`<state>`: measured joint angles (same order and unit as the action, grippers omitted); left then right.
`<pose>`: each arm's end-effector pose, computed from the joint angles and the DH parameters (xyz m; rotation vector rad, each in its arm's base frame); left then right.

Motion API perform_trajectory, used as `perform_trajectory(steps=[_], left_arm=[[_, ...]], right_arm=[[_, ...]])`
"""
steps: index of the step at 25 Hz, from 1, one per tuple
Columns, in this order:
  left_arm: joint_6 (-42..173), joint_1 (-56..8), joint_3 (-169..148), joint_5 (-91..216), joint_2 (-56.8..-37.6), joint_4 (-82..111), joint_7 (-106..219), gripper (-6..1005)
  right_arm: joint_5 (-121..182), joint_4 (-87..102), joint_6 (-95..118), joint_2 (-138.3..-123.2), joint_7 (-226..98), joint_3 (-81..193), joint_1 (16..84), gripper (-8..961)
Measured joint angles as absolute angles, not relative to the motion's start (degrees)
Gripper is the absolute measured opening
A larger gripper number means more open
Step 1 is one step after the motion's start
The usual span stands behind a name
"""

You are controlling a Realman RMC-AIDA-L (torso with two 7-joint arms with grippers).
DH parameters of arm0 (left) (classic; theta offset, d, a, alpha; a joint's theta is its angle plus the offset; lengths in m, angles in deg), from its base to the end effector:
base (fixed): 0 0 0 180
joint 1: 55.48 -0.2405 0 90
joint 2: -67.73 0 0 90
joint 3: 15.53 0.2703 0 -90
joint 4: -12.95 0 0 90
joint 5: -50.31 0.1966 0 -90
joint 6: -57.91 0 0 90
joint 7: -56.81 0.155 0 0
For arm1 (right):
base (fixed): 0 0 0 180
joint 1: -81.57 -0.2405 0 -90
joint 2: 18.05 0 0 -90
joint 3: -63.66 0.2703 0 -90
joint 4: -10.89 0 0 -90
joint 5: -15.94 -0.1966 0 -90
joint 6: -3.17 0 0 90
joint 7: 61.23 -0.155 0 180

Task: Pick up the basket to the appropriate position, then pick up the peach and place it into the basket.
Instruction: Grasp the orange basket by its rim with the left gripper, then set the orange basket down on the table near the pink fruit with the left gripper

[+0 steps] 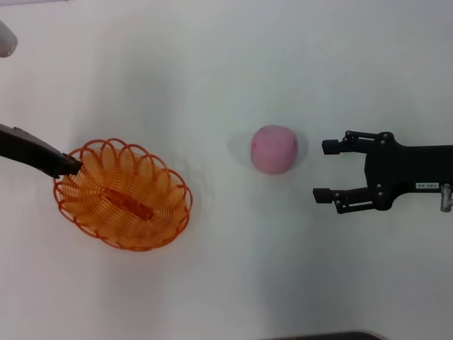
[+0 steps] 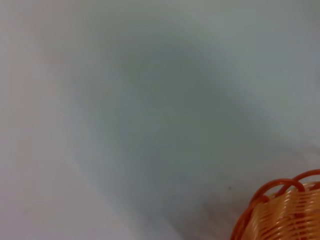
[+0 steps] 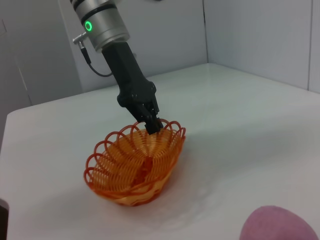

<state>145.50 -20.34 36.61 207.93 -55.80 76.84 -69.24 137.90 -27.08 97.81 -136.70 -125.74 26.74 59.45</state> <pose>-0.2698 0.3494 -0.0069 -2.5593 -1.0900 0.3912 0.3105 0.2709 -0.0177 -2.8054 0.4663 0.5576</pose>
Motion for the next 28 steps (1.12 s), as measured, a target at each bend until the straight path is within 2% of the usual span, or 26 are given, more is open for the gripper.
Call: perform_trajectory(steps=[9, 15, 21, 25, 28], left_arm=[[148.5, -18.6, 33.2, 207.4, -54.41, 75.4, -74.8, 85], [155.7, -14.6, 20.9, 207.2, -52.30, 70.4, -76.5, 73], [157.4, -14.5, 16.4, 204.7, -49.99, 65.6, -77.8, 62], [158.2, -15.4, 15.6, 203.2, -49.64, 64.7, -79.6, 62], [158.9, -16.3, 15.0, 202.7, -50.31, 65.2, -81.3, 62]], right_arm=[[137.9, -27.1, 97.8, -136.80, -125.7, 26.7, 59.5, 925], [137.9, -27.1, 97.8, -136.71, -125.7, 26.7, 59.5, 925], [137.9, -27.1, 97.8, -136.71, -125.7, 26.9, 59.6, 924], [137.9, -27.0, 97.7, -136.70, -125.7, 26.9, 59.6, 924], [137.9, -27.0, 97.6, -136.71, -125.7, 27.0, 59.6, 924]])
